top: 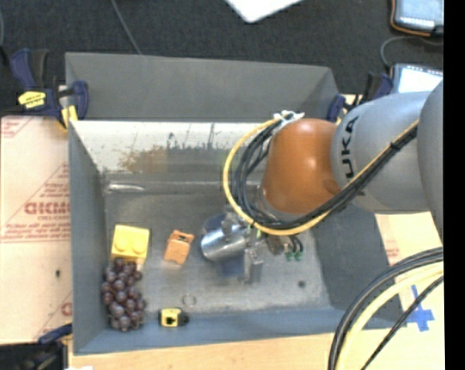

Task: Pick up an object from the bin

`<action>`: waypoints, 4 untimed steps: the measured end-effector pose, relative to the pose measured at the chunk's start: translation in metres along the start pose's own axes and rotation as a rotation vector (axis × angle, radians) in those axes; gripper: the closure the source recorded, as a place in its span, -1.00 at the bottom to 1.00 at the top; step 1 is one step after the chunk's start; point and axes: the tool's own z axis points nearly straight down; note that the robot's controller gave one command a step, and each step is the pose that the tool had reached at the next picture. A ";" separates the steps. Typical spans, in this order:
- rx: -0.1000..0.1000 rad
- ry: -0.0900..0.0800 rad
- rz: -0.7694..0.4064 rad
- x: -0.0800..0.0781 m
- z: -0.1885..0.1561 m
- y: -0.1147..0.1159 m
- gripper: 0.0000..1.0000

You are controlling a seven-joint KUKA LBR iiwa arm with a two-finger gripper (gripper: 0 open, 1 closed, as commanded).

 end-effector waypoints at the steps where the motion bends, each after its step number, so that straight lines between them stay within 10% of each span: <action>1: -0.002 0.007 0.019 -0.007 0.022 0.000 -1.00; 3: 0.000 -0.002 0.009 -0.033 0.032 0.007 -1.00; 4: 0.002 -0.015 -0.049 -0.030 0.042 0.009 1.00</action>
Offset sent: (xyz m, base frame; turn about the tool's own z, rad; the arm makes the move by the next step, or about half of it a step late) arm 0.0331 -0.0018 -0.0141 0.0380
